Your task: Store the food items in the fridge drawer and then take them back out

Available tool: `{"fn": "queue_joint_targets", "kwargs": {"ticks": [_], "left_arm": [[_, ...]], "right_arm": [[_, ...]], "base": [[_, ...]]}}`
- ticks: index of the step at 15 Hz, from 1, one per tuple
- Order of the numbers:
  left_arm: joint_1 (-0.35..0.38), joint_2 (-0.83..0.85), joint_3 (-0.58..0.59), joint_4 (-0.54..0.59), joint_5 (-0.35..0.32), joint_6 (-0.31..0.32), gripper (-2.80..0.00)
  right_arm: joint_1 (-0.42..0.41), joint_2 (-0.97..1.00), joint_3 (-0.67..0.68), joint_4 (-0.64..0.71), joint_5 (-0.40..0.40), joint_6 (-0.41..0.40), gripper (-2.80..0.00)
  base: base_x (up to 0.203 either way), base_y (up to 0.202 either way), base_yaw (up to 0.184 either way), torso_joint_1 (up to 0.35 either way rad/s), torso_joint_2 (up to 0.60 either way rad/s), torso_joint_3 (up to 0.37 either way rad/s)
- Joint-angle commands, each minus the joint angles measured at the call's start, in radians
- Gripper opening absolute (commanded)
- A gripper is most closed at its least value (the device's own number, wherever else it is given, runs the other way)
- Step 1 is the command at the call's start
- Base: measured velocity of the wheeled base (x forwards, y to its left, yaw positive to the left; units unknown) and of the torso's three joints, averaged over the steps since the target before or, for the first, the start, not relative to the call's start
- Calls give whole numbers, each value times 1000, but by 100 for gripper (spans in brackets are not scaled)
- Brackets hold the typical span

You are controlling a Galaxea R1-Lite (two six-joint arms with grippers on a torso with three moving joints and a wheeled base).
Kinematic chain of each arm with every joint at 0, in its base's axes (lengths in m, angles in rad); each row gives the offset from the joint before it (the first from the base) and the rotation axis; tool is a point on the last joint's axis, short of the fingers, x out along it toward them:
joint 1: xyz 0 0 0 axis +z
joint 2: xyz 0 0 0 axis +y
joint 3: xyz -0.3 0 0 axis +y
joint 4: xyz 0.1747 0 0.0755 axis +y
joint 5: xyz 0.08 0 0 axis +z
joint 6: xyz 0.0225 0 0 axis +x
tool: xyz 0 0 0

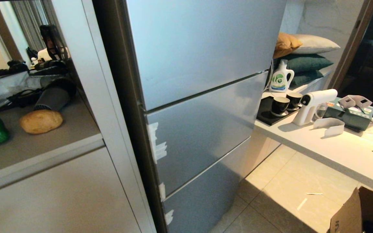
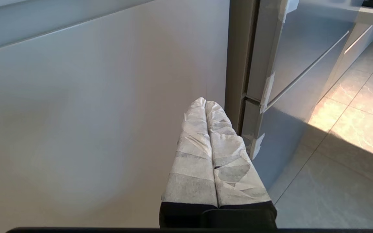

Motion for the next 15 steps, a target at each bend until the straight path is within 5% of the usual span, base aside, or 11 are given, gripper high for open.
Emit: {"fn": "queue_joint_targets", "kwargs": {"ticks": [1,4,10,12,15], "left_arm": [[0,0,-26,-15,-4,-6,-280],[-3,130,-176,-4,-101,-39,-280],[-30,868,-281,-172,-346,-112,-280],[-68,1098,-311,-318,-346,-114,-280],[-298,1308,-367,-504,-165,-106,-280]], "right_arm": [[0,0,0,0,0,0,-280],[0,0,0,-1,2,-7,-280],[0,0,0,0,3,-8,-280],[0,0,0,0,4,-6,-280],[0,0,0,0,3,-3,-280]], "base": [[0,0,0,0,0,0],[0,0,0,0,0,0],[0,0,0,0,0,0],[0,0,0,0,0,0],[0,0,0,0,0,0]]}}
